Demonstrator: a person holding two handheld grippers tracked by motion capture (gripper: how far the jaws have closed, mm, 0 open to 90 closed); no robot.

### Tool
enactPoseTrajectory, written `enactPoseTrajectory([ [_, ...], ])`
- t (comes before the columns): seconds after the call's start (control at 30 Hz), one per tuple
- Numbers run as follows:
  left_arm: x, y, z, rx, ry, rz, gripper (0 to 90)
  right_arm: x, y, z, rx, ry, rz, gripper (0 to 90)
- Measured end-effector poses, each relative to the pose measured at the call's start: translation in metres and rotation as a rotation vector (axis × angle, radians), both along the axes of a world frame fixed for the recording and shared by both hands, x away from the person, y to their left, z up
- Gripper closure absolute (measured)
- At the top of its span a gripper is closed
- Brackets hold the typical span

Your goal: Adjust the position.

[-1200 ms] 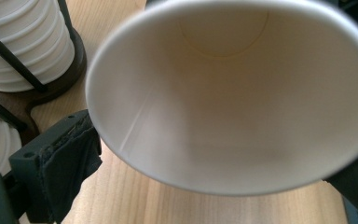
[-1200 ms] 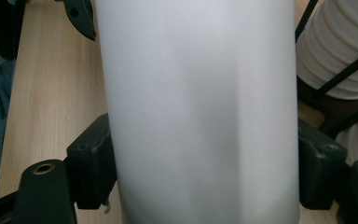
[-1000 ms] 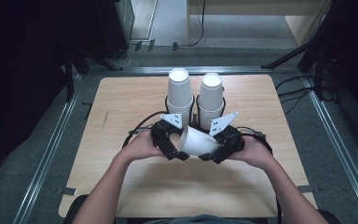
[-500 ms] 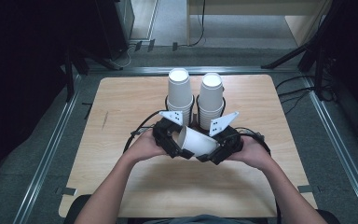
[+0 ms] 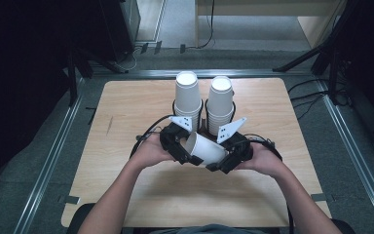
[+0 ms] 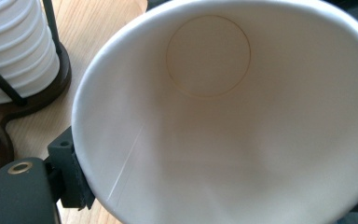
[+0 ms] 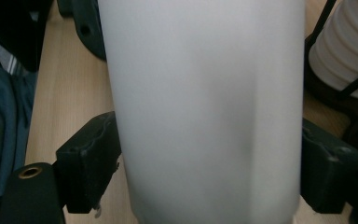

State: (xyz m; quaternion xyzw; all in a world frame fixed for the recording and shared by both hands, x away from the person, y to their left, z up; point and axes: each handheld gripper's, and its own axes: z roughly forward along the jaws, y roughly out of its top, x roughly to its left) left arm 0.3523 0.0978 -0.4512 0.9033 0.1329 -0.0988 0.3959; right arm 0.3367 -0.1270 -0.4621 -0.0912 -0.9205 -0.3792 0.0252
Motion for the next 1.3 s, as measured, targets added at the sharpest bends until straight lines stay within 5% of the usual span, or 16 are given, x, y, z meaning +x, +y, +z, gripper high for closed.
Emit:
enactPoseTrajectory([
  [0.2,0.003,0.001,0.0,0.042,-0.001,-0.024,11.8,0.002,0.0,-0.007,-0.057,0.003,-0.01,13.7],
  [0.33,0.005,0.005,0.007,0.057,-0.001,-0.008,11.8,0.004,0.0,-0.006,-0.046,0.034,-0.029,13.3],
  [0.6,0.011,0.011,0.012,0.14,-0.043,0.011,11.8,0.007,-0.003,-0.007,-0.055,0.013,-0.043,13.3],
  [0.97,0.02,0.004,0.018,0.217,-0.036,-0.013,11.8,0.009,-0.002,-0.007,-0.055,-0.01,-0.07,13.3],
  [1.13,0.028,-0.006,0.022,0.32,-0.053,-0.047,11.7,0.011,-0.001,-0.006,-0.046,-0.016,-0.102,13.3],
  [1.3,0.029,-0.013,0.028,0.364,-0.076,-0.057,11.7,0.011,0.0,-0.005,-0.032,-0.023,-0.101,13.3],
])
